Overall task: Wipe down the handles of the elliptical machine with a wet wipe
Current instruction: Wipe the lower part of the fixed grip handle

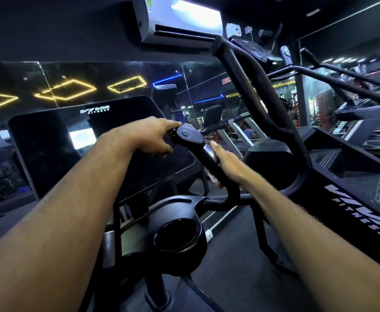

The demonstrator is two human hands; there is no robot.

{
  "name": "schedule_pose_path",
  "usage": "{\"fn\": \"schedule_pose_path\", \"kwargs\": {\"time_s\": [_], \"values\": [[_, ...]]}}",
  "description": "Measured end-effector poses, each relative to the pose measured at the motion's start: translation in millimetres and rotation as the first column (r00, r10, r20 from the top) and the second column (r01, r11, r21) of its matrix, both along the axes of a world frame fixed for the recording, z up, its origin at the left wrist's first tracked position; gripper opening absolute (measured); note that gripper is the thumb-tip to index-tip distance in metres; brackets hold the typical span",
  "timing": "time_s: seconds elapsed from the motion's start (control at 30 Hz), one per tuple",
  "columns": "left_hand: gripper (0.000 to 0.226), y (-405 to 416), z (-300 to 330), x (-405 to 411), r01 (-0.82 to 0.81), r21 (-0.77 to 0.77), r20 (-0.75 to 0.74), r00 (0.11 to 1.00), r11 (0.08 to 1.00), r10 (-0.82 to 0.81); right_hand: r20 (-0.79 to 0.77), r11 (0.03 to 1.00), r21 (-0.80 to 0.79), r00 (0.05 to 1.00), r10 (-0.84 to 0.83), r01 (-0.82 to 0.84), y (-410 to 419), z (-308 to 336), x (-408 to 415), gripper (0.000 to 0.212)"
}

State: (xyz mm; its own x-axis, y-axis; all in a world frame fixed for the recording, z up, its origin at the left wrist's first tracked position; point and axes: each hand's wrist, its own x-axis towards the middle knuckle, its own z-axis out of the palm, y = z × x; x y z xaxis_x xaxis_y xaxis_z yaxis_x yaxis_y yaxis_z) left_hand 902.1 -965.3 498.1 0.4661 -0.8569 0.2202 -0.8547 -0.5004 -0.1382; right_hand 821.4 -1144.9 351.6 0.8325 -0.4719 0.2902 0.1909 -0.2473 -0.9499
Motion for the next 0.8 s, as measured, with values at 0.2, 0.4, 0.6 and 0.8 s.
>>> {"fn": "schedule_pose_path", "kwargs": {"time_s": [0.2,0.4,0.6,0.8], "values": [[0.083,-0.8,1.2,0.0,-0.001,0.010,0.018,1.000,1.000,0.001,0.312,0.795,-0.191,0.804,-0.507,0.575,18.4,-64.9,-4.3,0.048],[0.082,-0.9,1.2,-1.6,0.005,0.003,0.030,1.000,1.000,-0.005,0.306,0.726,-0.383,0.820,-0.483,0.571,46.8,-66.1,-8.7,0.071],[0.083,-1.9,0.3,-0.5,-0.013,-0.004,0.021,1.000,1.000,0.013,0.420,0.423,-0.582,0.702,-0.575,0.695,74.9,-38.0,16.0,0.094],[0.084,-2.5,0.9,1.4,-0.012,0.001,0.055,0.998,1.000,0.012,0.592,0.490,-0.488,0.686,-0.423,0.722,78.8,-17.7,26.5,0.085]]}}
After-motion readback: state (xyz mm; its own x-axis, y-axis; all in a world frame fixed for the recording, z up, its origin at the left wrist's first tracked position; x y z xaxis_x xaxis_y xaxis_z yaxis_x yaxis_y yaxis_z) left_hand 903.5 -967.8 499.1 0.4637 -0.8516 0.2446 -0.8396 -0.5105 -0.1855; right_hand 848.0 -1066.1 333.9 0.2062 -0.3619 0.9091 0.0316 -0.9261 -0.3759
